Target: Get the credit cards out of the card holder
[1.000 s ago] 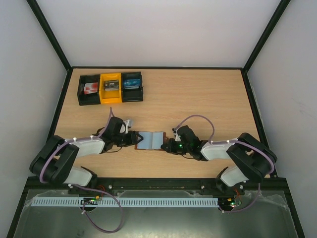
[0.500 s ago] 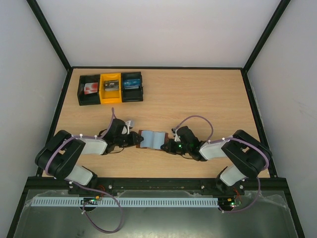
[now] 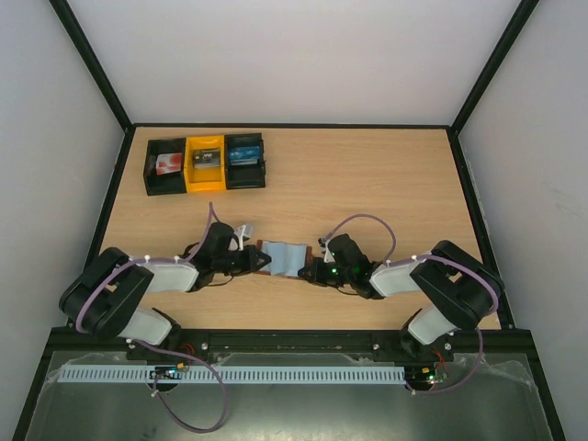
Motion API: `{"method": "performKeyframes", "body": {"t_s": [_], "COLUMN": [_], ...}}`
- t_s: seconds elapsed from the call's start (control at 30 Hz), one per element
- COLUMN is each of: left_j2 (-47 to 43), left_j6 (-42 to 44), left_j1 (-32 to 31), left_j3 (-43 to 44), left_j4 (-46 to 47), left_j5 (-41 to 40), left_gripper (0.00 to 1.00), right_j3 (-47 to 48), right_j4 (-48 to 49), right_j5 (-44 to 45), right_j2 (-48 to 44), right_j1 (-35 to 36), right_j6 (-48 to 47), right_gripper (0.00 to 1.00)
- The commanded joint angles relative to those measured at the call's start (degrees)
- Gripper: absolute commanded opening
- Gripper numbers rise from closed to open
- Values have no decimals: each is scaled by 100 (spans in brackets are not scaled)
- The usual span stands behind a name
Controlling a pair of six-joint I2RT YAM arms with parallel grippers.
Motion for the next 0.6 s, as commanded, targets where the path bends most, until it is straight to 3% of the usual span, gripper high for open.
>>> {"method": "performKeyframes", "body": {"t_s": [0.0, 0.3, 0.57], "left_j2": [-403, -1305, -2151], "left_j6": [159, 394, 763], "left_j1": [-33, -36, -37], "left_j3": [15, 106, 405], "left_j4": [-523, -1685, -2649], "left_j5": [-344, -1189, -2019], "left_gripper": [9, 24, 63], "right_j3": [-21, 229, 549], "right_j4": [-254, -1035, -1862], "right_j5": [197, 618, 1010], "right_j2": [-63, -545, -1315], "right_j1": [15, 20, 16], "right_j6": [-141, -436, -574], "right_gripper": [5, 10, 25]}}
